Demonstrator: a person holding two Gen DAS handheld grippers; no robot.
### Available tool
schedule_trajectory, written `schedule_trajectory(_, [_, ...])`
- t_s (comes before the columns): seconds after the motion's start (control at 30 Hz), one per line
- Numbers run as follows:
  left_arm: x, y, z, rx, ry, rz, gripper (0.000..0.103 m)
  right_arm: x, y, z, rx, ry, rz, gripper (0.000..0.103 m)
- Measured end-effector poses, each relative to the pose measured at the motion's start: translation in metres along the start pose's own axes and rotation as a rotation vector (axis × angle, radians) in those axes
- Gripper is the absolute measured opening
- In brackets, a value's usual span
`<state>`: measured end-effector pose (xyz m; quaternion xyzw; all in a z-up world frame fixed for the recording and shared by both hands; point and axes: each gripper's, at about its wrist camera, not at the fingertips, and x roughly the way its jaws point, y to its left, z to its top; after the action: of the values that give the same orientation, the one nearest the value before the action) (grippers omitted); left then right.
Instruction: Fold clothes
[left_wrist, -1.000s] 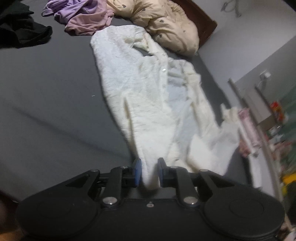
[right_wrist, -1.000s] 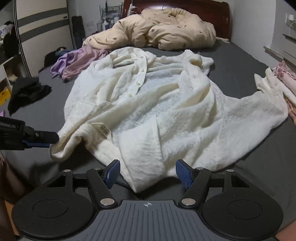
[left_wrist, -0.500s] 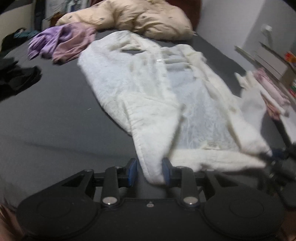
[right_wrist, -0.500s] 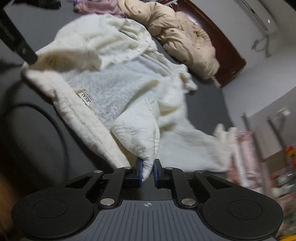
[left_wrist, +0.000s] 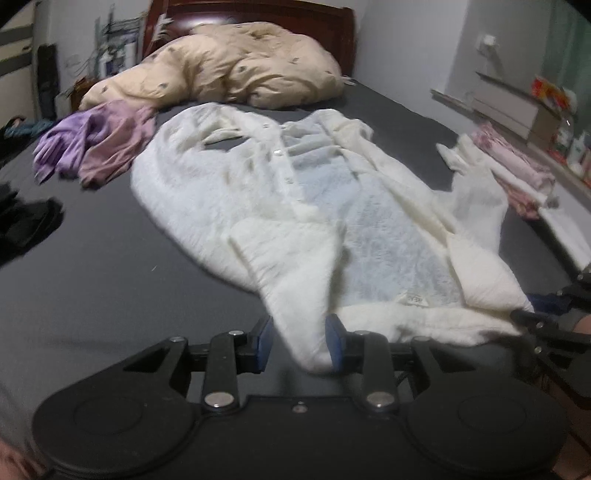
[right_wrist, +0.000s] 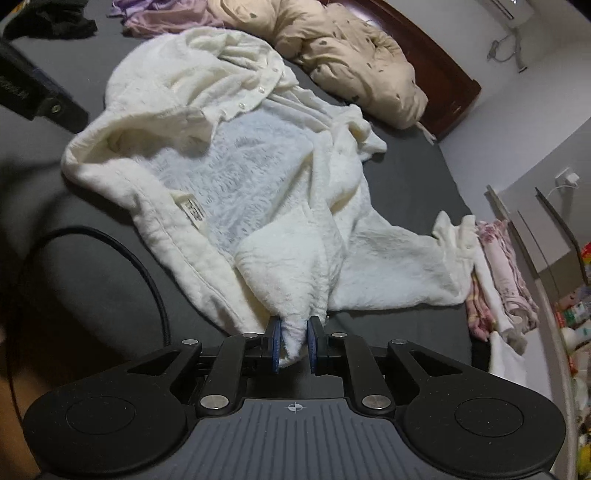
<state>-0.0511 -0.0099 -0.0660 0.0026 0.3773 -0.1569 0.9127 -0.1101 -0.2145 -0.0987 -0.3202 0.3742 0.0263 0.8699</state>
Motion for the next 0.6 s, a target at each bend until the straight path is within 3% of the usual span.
schedule_trajectory(0.33, [0.047, -0.031, 0.019, 0.172, -0.015, 0.144, 0.03, -0.017, -0.005, -0.001, 0.038, -0.045, 0.011, 0.014])
schedule_trajectory(0.37, [0.051, -0.031, 0.02, 0.176, -0.013, 0.144, 0.028, -0.018, -0.005, 0.0, 0.04, -0.053, 0.015, 0.014])
schedule_trajectory(0.43, [0.055, -0.031, 0.02, 0.175, -0.019, 0.121, 0.01, -0.02, -0.004, 0.001, 0.033, -0.065, 0.031, 0.014])
schedule_trajectory(0.53, [0.048, -0.034, 0.016, 0.216, -0.048, 0.077, 0.006, -0.019, -0.003, 0.001, 0.039, -0.075, 0.049, 0.014])
schedule_trajectory(0.6, [0.04, -0.042, 0.011, 0.295, -0.066, 0.033, 0.006, -0.017, -0.002, 0.004, 0.035, -0.079, 0.055, 0.014])
